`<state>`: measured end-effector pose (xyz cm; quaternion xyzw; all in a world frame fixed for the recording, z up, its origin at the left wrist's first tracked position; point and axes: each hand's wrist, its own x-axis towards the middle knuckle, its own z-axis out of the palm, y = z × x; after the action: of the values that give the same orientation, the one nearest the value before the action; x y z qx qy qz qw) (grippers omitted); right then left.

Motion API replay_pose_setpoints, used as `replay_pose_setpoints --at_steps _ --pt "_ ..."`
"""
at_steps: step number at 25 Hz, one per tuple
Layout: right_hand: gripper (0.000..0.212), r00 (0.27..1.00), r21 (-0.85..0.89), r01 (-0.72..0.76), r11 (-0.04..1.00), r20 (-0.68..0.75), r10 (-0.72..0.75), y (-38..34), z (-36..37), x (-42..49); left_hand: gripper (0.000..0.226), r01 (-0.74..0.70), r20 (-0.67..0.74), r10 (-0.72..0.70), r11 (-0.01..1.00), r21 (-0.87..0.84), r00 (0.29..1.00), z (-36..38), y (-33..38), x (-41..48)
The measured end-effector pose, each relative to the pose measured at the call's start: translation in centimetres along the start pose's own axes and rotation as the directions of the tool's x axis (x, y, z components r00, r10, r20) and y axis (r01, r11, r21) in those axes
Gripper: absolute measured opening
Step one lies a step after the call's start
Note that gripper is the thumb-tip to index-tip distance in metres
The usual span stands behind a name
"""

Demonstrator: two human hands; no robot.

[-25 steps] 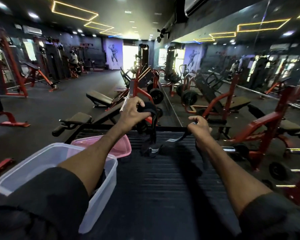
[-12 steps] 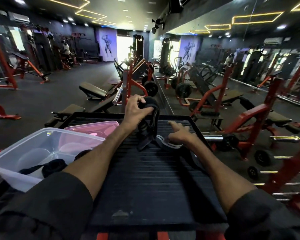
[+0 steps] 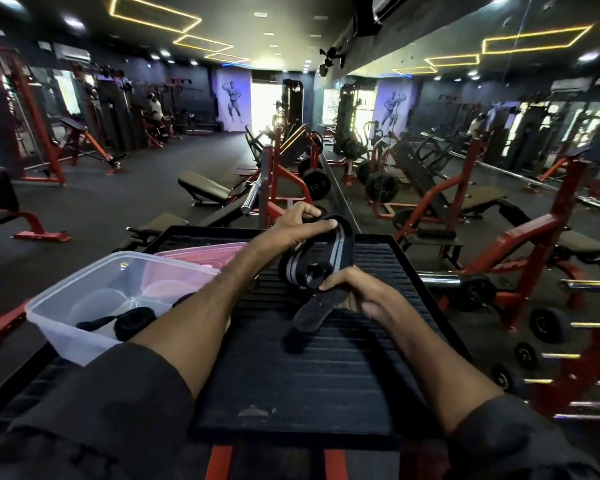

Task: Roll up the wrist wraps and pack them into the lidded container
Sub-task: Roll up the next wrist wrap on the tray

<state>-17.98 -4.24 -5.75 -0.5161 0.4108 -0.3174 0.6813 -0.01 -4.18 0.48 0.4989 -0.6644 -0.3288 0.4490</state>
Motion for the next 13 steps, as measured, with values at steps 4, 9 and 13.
replay_pose_setpoints --at_steps 4,9,13 --pt "0.036 0.999 0.322 -0.025 0.946 0.047 0.011 1.0 0.2 -0.8 0.031 0.152 -0.008 -0.171 0.893 -0.424 0.985 0.1 -1.2 -2.9" --pt "0.039 0.995 0.284 -0.089 0.955 0.076 0.070 0.9 -0.1 -0.9 0.036 0.373 0.133 -0.352 0.812 -0.449 0.927 2.2 -6.2 -6.7" --pt "0.047 0.968 0.035 -0.137 0.990 0.216 0.126 1.3 0.5 -1.0 0.022 0.231 0.068 -0.228 0.839 -0.493 0.971 3.1 -6.1 -8.1"
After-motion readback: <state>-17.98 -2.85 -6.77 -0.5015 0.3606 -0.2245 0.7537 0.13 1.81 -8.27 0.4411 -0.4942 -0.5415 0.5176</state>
